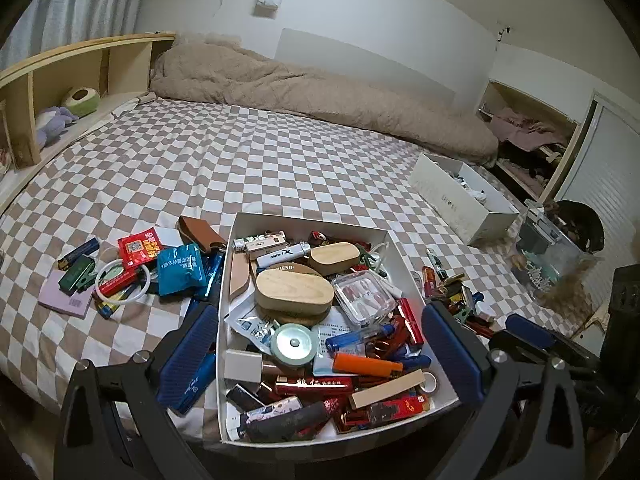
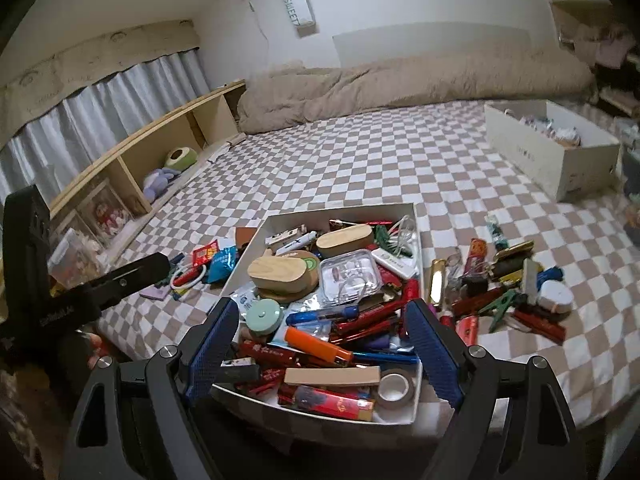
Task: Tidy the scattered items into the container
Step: 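Withdraw both tools from the tray back toward the remaining items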
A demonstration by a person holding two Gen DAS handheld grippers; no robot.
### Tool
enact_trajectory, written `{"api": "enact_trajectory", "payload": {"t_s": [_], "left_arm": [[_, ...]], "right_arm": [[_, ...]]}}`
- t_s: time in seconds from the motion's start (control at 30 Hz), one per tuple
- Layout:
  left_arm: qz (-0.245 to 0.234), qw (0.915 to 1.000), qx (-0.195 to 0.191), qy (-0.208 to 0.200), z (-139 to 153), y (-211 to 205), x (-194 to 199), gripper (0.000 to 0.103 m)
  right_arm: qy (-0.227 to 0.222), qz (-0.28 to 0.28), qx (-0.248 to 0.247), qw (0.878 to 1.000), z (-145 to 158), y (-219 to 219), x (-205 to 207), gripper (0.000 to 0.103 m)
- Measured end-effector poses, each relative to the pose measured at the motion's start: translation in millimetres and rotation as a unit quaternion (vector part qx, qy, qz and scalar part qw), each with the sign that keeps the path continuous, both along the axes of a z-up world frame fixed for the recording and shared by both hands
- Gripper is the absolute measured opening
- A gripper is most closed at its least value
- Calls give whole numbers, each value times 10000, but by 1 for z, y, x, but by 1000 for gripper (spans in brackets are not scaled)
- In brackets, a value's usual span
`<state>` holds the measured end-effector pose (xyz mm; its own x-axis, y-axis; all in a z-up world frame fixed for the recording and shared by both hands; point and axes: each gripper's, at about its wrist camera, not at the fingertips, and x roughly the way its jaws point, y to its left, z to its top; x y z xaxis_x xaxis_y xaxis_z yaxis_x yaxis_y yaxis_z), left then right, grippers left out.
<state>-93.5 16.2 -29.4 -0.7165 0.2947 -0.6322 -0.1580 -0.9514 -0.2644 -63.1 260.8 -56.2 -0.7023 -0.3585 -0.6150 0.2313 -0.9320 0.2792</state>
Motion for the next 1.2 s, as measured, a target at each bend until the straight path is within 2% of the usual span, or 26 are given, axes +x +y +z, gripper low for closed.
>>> {"api": "enact_trajectory", "payload": {"t_s": [0.07, 0.1, 0.3, 0.77, 1.2], "left_arm": [[18, 10000, -5, 13, 0, -1, 3, 103], [25, 10000, -12, 18, 1, -1, 4, 103], [24, 10000, -59, 44, 4, -3, 12, 103], [12, 9989, -454, 72, 4, 2, 23, 103], [319, 9985, -452, -11, -1, -17, 27, 103]], "right_arm": [[67, -36, 117, 9999, 1, -1, 4, 89], [98, -71, 178, 9998, 2, -1, 6, 97], [201, -151, 419, 9988, 5, -1, 15, 103], [262, -311, 547, 9977, 9, 4, 23, 103], [237, -507, 551, 9969, 9, 21, 23, 103]]}}
